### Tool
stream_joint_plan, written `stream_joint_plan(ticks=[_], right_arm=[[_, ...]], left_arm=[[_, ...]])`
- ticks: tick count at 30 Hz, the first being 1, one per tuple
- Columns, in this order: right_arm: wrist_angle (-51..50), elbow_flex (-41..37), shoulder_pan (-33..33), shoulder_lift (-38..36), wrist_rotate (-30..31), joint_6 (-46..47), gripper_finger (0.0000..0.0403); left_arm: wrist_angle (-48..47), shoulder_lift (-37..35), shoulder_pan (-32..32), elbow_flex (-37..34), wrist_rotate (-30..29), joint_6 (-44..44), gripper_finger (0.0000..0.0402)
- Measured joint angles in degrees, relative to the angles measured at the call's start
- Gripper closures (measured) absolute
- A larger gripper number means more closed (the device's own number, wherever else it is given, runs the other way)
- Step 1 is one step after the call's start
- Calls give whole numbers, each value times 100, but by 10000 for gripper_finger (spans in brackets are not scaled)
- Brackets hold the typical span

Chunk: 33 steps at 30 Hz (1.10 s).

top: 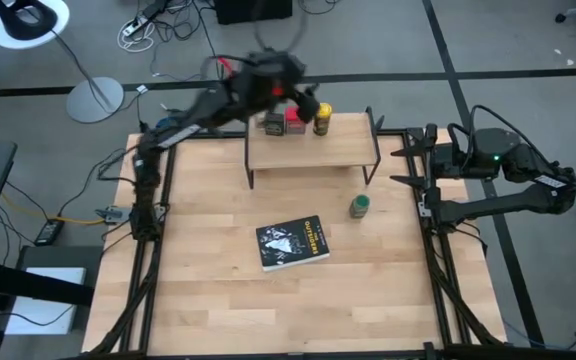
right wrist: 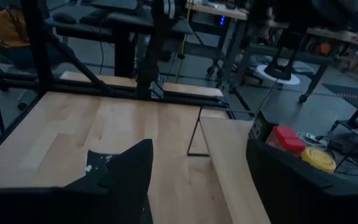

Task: Shelf spices
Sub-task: Put the green seasoning bottle on the shelf

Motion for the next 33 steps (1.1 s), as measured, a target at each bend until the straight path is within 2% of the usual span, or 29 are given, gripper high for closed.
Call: stream_joint_plan(ticks=[5, 12, 17, 23, 26, 33], right_arm=[[-225, 0, 0, 0, -66, 120, 145], [-515, 0, -2, 206, -667, 148, 144], [-776, 0, -2, 688, -695, 154, 133], [-1350, 0, -2, 1569, -686, 257, 98], [-1585, 0, -2, 1975, -688, 374, 81], [-1865, -2, -2, 2804, -686, 494, 72]], left_arm=[[-260, -858, -197, 1, -26, 328, 146], [-1153, -1860, -631, -49, -82, 409, 158], [-1401, -2268, -1109, -642, -334, 278, 159], [-1231, -2768, -1499, -2084, -1066, -293, 159], [-626, -3112, -1659, -3121, -1116, -518, 159], [1660, -4011, -1986, -5771, -1097, -872, 159]])
